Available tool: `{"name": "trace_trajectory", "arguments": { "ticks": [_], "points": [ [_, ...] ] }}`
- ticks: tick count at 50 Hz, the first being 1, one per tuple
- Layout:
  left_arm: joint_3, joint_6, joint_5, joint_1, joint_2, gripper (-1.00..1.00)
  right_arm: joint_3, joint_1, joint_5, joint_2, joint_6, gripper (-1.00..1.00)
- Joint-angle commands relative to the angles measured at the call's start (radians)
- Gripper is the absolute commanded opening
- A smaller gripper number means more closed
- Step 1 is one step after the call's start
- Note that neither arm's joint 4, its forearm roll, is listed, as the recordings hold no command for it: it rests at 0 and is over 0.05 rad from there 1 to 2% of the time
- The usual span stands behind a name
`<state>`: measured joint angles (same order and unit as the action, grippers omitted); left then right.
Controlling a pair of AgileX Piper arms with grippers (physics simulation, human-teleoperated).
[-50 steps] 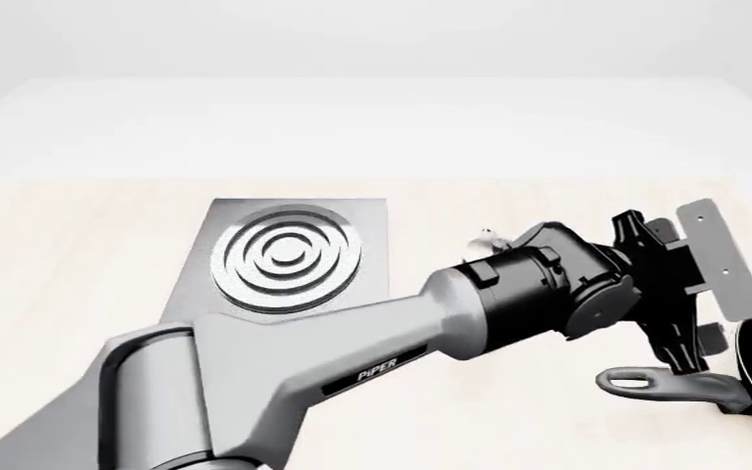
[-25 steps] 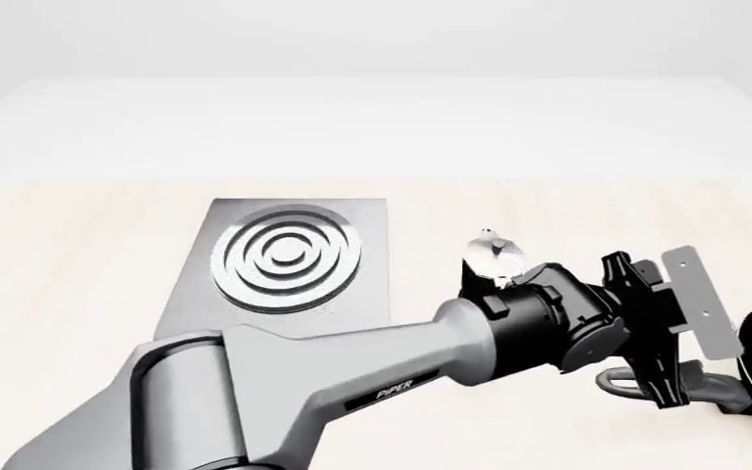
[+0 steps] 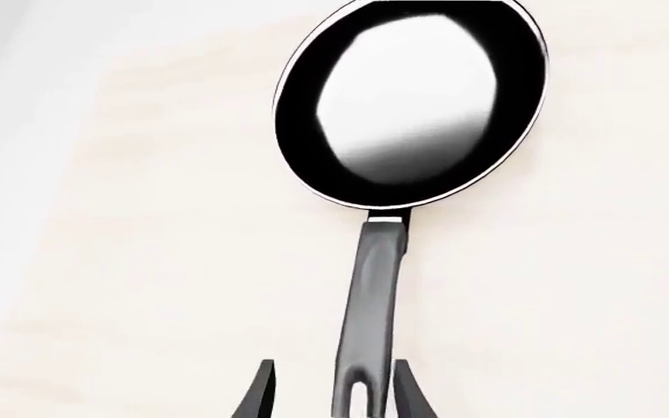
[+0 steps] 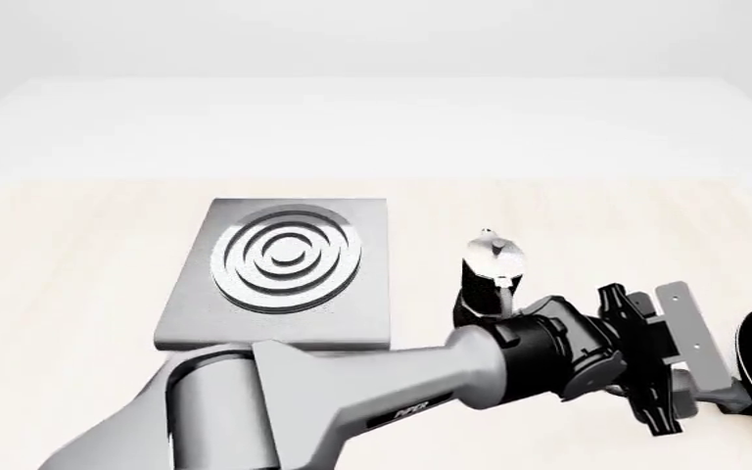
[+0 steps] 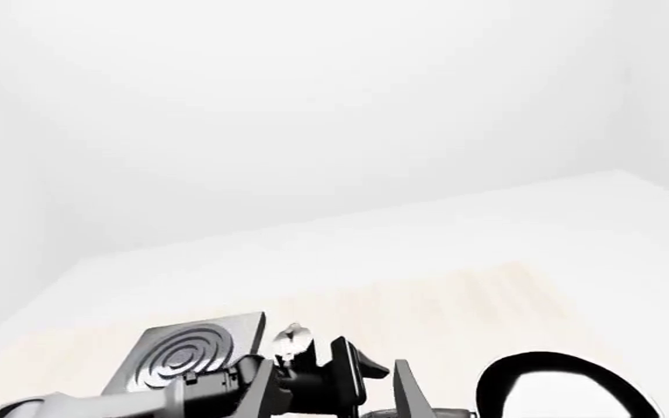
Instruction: Put the frying pan on the stove.
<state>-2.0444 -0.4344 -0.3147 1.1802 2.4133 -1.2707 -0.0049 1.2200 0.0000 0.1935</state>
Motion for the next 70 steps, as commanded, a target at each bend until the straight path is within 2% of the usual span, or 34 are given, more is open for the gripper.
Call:
{"name": "trace_trajectory", "arguments": {
  "ticks": [1,11,53,64,65,70],
  "points": [
    [0.004,0.049,0.025,0.006,0.032,1.0,0.007,0.003,0.0,0.0,-0.001,1.0],
    [-0.033,0.047,0.009,-0.002,0.063,1.0,0.007,0.004,0.0,0.0,0.003,1.0],
    [-0.029,0.075,0.043,0.005,0.141,1.0,0.008,0.002,0.0,0.0,0.02,1.0],
    [-0.055,0.077,0.037,0.0,0.172,1.0,0.01,0.001,0.0,0.0,0.026,1.0],
    [-0.062,0.075,0.034,-0.003,0.177,-1.0,0.011,0.001,0.0,0.0,0.026,1.0],
    [-0.064,0.064,0.033,-0.009,0.174,-1.0,0.012,0.001,0.0,0.0,0.026,1.0]
  ]
}}
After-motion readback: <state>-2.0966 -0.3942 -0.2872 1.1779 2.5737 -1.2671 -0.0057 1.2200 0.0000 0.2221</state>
